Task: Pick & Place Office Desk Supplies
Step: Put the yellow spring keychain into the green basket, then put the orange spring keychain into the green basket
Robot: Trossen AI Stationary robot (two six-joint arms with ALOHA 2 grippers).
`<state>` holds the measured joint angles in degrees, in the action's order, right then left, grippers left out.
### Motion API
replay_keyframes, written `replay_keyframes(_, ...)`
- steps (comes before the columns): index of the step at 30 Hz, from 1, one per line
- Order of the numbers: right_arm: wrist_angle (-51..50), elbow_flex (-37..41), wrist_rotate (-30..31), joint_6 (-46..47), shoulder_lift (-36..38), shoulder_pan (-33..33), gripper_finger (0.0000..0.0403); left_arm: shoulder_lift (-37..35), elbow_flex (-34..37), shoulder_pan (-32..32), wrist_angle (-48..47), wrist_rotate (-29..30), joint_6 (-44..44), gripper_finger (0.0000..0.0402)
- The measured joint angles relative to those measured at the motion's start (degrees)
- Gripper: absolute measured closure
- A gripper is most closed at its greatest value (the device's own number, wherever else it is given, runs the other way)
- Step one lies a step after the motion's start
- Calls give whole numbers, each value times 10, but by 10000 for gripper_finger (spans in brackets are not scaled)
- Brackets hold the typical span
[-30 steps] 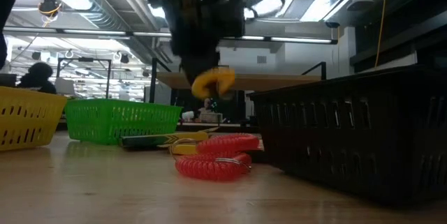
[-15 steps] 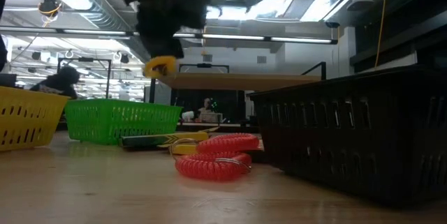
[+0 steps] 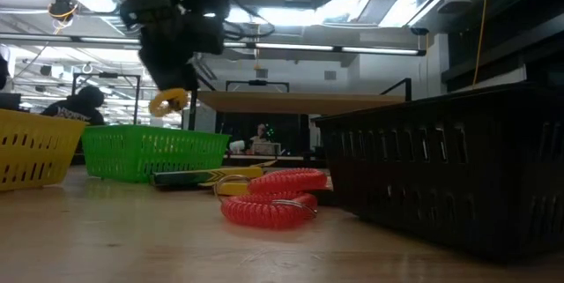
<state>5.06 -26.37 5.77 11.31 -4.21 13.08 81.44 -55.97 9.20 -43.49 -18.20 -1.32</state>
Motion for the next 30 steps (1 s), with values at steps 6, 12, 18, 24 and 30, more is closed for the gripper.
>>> replay_keyframes(6, -1, 0, 2, -2, 0, 0, 206, -35, 87, 9, 59, -9, 38, 394)
replay_keyframes(12, -4, 0, 9, -2, 0, 0, 206, -37, 117, 6, 127, 1, 71, 384)
replay_keyframes(18, -4, 0, 9, 0, 0, 0, 206, -37, 116, 11, 132, 6, 84, 335)
replay_keyframes(24, -8, 0, 9, 10, 0, 0, 206, -37, 116, 10, 112, 24, 95, 267)
replay_keyframes(30, -17, 0, 9, 32, 0, 0, 206, -37, 110, 8, 111, 34, 114, 229)
